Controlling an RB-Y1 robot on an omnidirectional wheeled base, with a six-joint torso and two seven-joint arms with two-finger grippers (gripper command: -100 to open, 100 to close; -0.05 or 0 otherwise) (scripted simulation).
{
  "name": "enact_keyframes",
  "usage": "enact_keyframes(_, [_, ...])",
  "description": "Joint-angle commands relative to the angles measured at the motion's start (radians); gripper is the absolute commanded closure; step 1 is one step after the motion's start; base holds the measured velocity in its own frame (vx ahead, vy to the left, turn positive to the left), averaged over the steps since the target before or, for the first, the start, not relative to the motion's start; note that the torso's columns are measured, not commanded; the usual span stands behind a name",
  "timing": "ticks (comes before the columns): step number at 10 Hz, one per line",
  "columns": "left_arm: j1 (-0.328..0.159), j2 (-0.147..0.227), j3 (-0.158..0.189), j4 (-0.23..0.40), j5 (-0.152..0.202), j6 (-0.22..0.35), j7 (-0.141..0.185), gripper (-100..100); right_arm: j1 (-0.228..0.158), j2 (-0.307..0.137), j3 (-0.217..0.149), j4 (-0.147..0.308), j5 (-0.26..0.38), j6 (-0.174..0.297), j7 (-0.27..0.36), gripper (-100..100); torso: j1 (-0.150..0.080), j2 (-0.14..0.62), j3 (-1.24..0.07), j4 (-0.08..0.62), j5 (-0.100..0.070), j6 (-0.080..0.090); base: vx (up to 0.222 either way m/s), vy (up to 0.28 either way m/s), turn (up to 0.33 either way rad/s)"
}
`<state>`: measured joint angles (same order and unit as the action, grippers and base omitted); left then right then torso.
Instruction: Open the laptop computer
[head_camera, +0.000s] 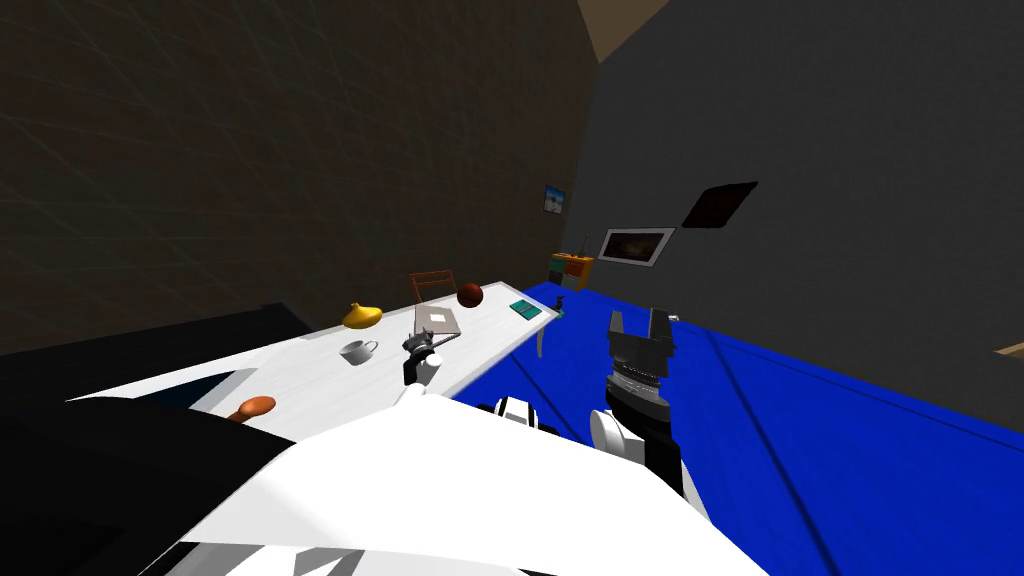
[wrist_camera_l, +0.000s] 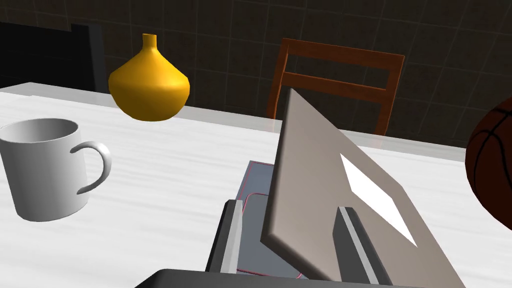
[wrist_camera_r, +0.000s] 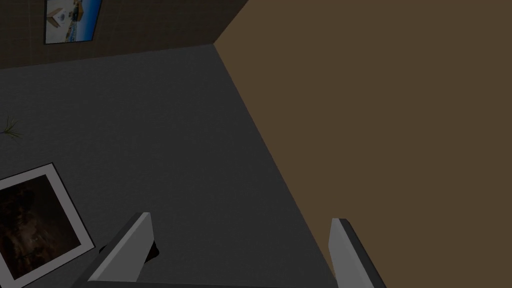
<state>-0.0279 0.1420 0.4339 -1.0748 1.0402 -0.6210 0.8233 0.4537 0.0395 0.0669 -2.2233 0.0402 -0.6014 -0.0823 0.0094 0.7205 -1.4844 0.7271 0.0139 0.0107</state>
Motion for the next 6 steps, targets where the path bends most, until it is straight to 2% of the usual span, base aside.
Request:
enact_keyframes(1, [0.003, 0.002, -0.017, 0.016, 0.015, -0.019, 0.014, 100, 0.0, 0.0, 0.0, 0.0, 0.0, 0.0, 0.0, 0, 0.0, -0.001, 0.0, 0.0, 0.0, 0.001, -0.025, 0.012, 0.03])
enact_keyframes(2, [-0.025, 0.02, 0.003, 0.012, 0.032, 0.017, -0.015, -100, 0.0, 0.0, 0.0, 0.0, 0.0, 0.0, 0.0, 0, -0.002, 0.002, 0.001, 0.003, -0.005, -0.002, -0.029, -0.043, 0.141])
enact_keyframes(3, [-0.025, 0.02, 0.003, 0.012, 0.032, 0.017, -0.015, -100, 0.0, 0.0, 0.0, 0.0, 0.0, 0.0, 0.0, 0, -0.008, 0.008, 0.003, 0.007, -0.011, -0.007, -0.01, -0.055, 0.063])
enact_keyframes(6, [-0.068, 0.045, 0.034, 0.004, 0.056, 0.08, -0.066, -100, 0.0, 0.0, 0.0, 0.0, 0.0, 0.0, 0.0, 0, -0.011, 0.02, 0.01, 0.012, -0.014, -0.011, -0.012, -0.064, 0.079])
